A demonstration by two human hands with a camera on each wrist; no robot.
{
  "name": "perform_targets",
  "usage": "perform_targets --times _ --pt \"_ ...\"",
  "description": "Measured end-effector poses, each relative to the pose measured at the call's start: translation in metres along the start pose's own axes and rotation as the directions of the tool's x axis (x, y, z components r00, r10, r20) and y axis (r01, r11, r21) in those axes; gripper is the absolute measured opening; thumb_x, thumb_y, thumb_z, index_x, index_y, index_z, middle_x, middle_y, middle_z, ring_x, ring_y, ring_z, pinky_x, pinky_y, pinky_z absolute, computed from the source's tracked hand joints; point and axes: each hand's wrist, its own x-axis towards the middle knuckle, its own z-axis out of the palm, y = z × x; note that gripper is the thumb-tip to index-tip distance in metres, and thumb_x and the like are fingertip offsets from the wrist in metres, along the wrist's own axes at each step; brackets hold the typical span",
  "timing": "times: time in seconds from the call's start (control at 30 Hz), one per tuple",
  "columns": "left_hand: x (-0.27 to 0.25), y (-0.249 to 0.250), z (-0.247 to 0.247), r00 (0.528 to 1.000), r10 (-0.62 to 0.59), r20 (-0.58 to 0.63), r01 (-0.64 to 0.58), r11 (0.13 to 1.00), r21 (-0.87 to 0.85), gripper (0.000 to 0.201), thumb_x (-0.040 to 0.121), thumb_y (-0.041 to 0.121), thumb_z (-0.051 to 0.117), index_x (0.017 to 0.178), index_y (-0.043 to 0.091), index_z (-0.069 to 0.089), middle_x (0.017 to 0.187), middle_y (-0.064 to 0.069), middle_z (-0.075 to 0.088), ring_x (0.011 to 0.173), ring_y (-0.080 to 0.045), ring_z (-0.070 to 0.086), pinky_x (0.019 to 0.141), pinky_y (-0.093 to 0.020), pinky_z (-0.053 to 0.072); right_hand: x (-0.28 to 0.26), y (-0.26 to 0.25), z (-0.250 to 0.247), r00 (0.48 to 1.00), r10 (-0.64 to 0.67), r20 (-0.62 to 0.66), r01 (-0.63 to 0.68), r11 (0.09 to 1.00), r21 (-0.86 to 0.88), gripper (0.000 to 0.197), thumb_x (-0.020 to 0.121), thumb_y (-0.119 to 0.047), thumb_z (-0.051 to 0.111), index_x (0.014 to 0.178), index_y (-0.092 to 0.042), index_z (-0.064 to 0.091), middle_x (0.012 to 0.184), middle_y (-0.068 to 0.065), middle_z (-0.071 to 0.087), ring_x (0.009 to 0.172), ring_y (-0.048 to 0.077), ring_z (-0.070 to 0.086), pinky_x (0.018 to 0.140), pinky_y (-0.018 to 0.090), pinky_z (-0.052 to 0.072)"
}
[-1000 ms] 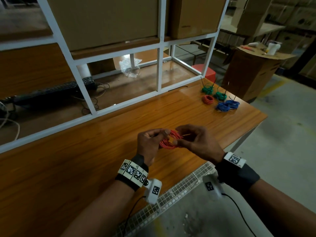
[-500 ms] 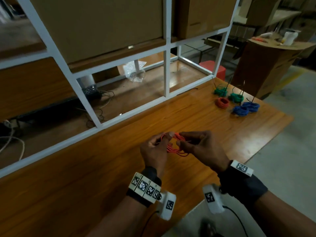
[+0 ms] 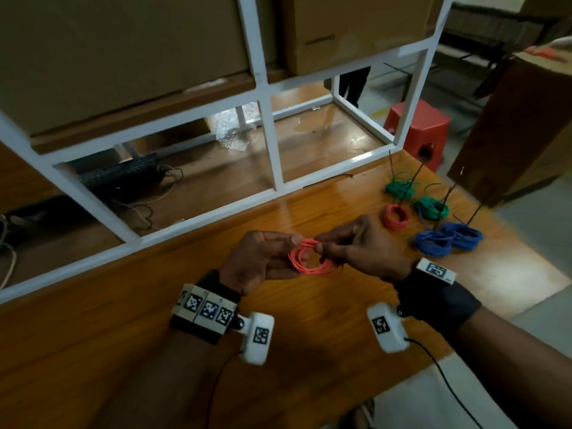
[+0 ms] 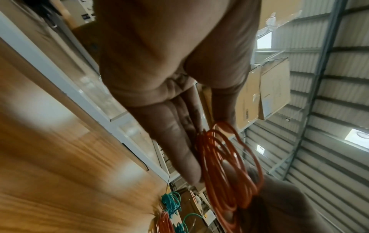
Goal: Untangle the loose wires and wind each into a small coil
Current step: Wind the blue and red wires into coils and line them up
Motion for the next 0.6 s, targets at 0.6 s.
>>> perform_targets --times 0.6 --pt "0.104 -0.001 0.026 0.881 -0.009 -0.472 -0.109 0.969 -0.222 0.017 0.088 0.017 0.073 0.101 0.005 0.074 0.096 -0.013 0.077 0.092 -0.025 0.075 0.081 -0.039 0.060 0.140 0.085 -0.079 0.924 0.377 -0.064 -0.352 0.904 0.243 0.029 0.088 -0.032 0.082 0.089 -0.003 0.078 0.083 0.010 0.077 0.076 0.028 0.072 0.069 0.037 0.063"
